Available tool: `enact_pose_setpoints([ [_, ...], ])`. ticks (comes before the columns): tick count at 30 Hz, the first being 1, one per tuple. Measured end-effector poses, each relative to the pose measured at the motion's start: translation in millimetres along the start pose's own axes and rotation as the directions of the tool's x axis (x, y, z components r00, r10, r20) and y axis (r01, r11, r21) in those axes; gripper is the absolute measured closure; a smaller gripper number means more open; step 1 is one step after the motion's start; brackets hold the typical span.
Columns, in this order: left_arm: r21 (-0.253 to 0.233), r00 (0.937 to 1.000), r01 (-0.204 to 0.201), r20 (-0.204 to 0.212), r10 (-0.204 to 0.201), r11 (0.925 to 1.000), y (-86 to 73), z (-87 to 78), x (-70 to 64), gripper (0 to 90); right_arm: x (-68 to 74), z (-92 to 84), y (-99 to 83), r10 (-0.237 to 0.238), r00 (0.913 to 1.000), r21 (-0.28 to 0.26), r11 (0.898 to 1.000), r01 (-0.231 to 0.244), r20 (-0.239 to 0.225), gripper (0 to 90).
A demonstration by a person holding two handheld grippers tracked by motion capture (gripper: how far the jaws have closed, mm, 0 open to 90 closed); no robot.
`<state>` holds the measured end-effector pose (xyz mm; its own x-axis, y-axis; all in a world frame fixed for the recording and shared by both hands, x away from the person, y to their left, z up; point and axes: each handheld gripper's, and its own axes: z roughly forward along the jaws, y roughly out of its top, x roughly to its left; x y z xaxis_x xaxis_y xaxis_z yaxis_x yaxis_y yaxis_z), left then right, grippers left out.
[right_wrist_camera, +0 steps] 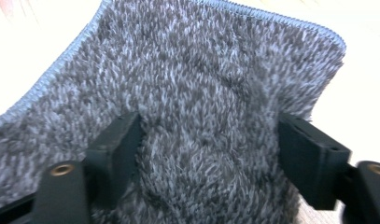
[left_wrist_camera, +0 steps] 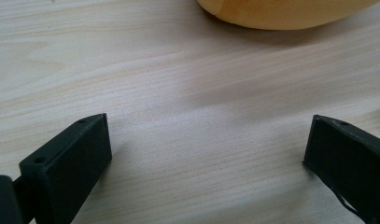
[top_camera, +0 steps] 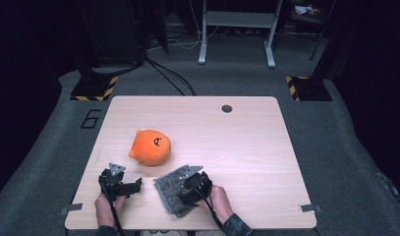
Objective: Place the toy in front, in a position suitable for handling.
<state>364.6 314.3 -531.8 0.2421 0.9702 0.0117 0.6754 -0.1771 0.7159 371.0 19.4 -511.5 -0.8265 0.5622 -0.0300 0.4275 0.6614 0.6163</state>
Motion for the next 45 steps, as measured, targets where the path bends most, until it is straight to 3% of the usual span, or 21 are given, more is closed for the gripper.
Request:
enact_pose_setpoints([
  [11, 0.0, 1.0, 0.0, 0.0, 0.0, 1.0, 0.0, 0.0, 0.0, 0.2, -0.8, -4.1, -2.7, -0.001, 1.0, -0.02, 1.0, 0.001, -0.009, 48.2],
  [21, 0.0, 1.0, 0.0, 0.0, 0.0, 1.0, 0.0, 0.0, 0.0, 0.2, -0.4, -5.9, -4.1, 0.023, 0.9997, -0.037, 0.999, -0.022, 0.011, 66.8],
  [35, 0.0, 1.0, 0.0, 0.0, 0.0, 1.0, 0.0, 0.0, 0.0, 0.2, -6.4, -22.5, -7.4, 0.055, 0.9985, -0.085, 0.995, -0.054, 0.008, 69.2],
  [40, 0.0, 1.0, 0.0, 0.0, 0.0, 1.0, 0.0, 0.0, 0.0, 0.3, -13.4, -39.2, -8.9, 0.094, 0.9955, -0.116, 0.989, -0.092, 0.013, 69.0],
  [43, 0.0, 1.0, 0.0, 0.0, 0.0, 1.0, 0.1, 0.0, 0.0, 0.2, -19.2, -45.5, -10.0, 0.078, 0.9966, -0.141, 0.987, -0.074, 0.026, 69.0],
  [45, -0.002, 1.0, -0.001, -0.001, 0.001, 1.0, 0.1, 0.1, 0.1, 0.2, -21.7, -50.6, -11.4, 0.103, 0.9942, -0.149, 0.984, -0.097, 0.031, 69.0],
])
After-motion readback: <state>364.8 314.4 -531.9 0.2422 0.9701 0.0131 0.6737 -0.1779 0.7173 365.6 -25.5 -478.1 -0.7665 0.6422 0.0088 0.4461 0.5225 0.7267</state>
